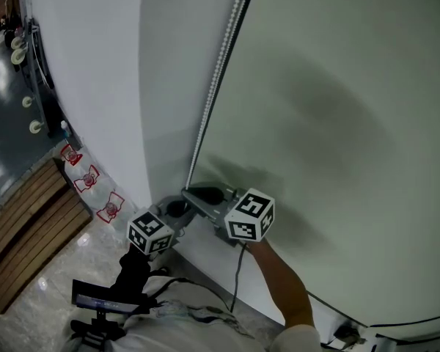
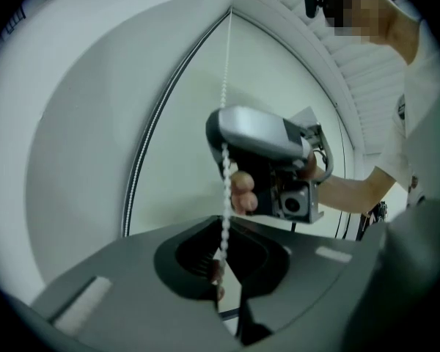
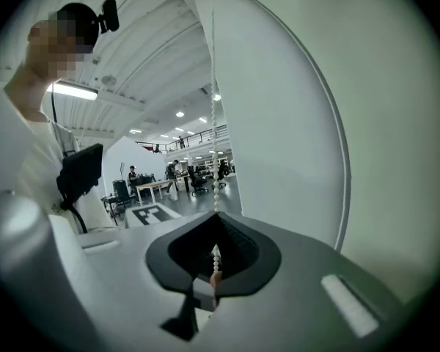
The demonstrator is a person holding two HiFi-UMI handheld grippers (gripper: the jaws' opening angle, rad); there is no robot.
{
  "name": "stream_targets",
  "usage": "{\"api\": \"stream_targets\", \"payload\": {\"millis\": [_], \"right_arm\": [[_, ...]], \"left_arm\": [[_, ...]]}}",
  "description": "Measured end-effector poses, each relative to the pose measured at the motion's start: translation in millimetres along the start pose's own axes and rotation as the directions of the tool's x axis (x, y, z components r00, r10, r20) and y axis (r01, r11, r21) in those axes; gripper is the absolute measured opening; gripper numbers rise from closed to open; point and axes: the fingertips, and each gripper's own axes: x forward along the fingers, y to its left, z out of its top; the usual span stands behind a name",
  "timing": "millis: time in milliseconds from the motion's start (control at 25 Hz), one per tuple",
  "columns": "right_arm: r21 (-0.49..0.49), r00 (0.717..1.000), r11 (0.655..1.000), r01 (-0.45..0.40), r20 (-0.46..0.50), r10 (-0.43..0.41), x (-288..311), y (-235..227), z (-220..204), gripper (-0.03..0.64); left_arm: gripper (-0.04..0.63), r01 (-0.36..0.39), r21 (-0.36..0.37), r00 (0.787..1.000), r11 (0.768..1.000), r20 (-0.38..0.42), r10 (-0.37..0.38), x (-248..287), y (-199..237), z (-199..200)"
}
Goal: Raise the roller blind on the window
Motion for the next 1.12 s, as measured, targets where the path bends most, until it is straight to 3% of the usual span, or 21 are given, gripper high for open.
{"api": "stream_targets", "payload": {"millis": [120, 280, 520, 640, 1120], "right_arm": [[0.025, 0.998, 1.000, 0.011, -0.056, -0.009, 6, -2, -30, 0.003], [0.070, 0.999, 0.997, -0.041, -0.029, 0.043, 6, 7, -27, 0.005], [-0.006, 1.000, 1.000, -0.008, 0.028, 0.008, 0, 9, -15, 0.037], [0.001, 0.995, 1.000, -0.014, 0.095, 0.013, -7, 4, 12, 0.110], [-0.189, 0.949, 0.982, 0.026, 0.313, 0.035, -31, -5, 188, 0.110]], "left_arm": [[-0.003, -0.012, 0.001, 1.000, 1.000, -0.026, 0.012, 1, 3, -6], [-0.002, -0.005, -0.005, 1.000, 1.000, -0.015, 0.005, 1, 3, -4], [-0.002, -0.012, -0.008, 1.000, 1.000, 0.005, 0.012, -2, 5, 1], [-0.002, -0.009, -0.008, 1.000, 1.000, 0.003, 0.009, -1, 4, 1], [-0.002, 0.011, 0.007, 1.000, 1.000, -0.011, -0.011, 4, -2, -2]]}}
